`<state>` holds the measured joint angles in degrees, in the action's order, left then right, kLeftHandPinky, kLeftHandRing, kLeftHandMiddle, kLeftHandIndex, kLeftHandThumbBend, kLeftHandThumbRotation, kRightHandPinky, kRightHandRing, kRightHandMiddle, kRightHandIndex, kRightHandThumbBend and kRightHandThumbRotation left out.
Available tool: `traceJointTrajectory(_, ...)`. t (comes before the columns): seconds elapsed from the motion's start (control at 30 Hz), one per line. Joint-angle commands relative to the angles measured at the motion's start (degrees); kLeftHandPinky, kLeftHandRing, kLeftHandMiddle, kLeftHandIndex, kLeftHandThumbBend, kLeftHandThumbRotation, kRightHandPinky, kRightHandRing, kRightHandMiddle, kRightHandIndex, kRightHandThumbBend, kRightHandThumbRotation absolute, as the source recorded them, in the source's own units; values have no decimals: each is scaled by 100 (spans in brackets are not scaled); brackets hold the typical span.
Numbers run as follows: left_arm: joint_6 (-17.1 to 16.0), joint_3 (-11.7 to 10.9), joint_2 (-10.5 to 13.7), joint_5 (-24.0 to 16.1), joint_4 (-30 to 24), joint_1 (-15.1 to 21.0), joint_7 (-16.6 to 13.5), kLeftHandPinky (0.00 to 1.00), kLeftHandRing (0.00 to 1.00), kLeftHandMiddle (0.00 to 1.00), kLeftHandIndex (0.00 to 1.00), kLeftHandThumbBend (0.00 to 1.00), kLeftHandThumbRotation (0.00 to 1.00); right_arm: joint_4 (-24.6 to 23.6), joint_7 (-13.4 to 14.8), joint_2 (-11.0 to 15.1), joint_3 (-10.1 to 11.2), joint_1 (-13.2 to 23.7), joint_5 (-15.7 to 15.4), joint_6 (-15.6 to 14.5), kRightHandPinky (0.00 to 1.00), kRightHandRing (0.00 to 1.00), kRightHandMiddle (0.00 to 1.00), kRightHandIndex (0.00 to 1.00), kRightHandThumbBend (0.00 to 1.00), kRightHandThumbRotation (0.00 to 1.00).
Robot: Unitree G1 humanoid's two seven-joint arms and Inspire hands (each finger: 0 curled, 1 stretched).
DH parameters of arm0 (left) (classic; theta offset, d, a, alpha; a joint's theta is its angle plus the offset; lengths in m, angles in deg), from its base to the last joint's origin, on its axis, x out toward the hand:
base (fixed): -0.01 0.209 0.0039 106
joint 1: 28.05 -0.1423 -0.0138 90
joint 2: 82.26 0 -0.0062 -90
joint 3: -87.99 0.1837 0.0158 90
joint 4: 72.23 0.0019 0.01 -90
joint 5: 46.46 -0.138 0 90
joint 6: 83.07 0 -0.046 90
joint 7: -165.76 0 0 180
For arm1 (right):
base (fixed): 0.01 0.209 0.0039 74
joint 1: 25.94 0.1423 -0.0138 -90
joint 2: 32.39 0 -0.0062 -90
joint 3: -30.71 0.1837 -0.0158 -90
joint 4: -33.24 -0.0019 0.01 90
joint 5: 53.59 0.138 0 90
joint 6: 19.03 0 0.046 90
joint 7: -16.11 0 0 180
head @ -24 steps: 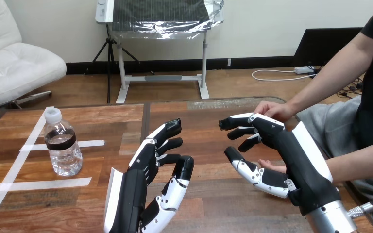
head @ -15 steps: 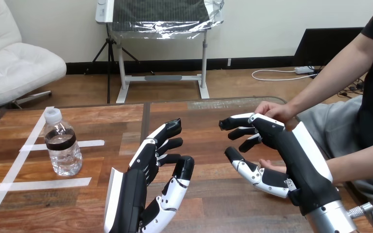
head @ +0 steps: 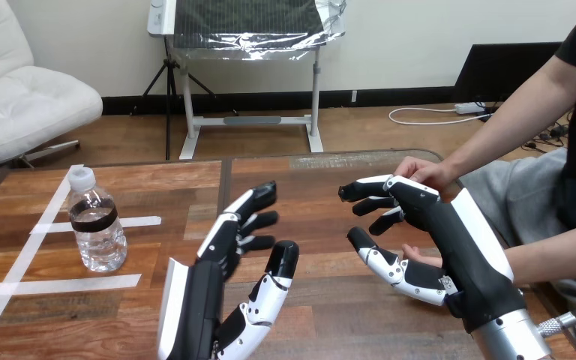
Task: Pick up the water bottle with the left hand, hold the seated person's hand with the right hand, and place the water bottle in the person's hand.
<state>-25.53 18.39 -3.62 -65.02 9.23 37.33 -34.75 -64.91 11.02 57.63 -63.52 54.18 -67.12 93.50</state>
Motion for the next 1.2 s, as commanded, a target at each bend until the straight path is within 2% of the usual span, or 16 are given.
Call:
traceJointTrajectory(0.0, -44, -452, -443, -837, -421, 319, -614, 68, 78, 82, 81, 39, 62, -79, -1, 14, 107, 442, 16, -37, 53, 67, 72, 67, 40, 0)
traceJointTrajectory(0.07, 49, -553, -418, -1252, -463, 347, -859, 69, 78, 82, 81, 38, 61, -81, 4, 12, 105, 444, 8, -42, 53, 67, 72, 67, 40, 0)
traceJointTrajectory(0.1, 165, -652, -391, -1666, -498, 381, -1131, 70, 79, 82, 81, 38, 61, -78, 2, 11, 104, 446, 11, -44, 53, 67, 72, 67, 40, 0)
traceJointTrajectory(0.17, 290, -745, -365, -2111, -525, 417, -1443, 70, 79, 82, 80, 37, 60, -76, -2, 9, 102, 449, 17, -46, 53, 67, 72, 67, 40, 0)
traceJointTrajectory(0.4, 644, -1040, -158, -2788, -534, 595, -1976, 72, 81, 84, 81, 36, 53, -32, -6, 6, 101, 463, 54, 6, 53, 67, 72, 67, 40, 0)
traceJointTrajectory(0.53, 889, -1190, -76, -3059, -519, 678, -2152, 73, 82, 85, 82, 35, 48, -26, -11, 1, 100, 467, 74, 7, 53, 67, 72, 67, 41, 0)
traceJointTrajectory(0.7, 1155, -1375, 81, -3355, -437, 806, -2322, 72, 83, 86, 83, 35, 48, -1, -18, 2, 93, 475, 72, 4, 53, 67, 71, 67, 41, 0)
traceJointTrajectory(0.9, 1510, -1567, 252, -3707, -316, 968, -2512, 71, 83, 87, 85, 34, 55, 8, -18, 3, 96, 481, 53, 3, 52, 66, 71, 67, 41, 0)
traceJointTrajectory(1.17, 1732, -1732, 533, -3784, -62, 1187, -2621, 74, 86, 90, 88, 36, 62, 10, -11, 6, 100, 480, 20, 1, 52, 66, 71, 67, 41, 0)
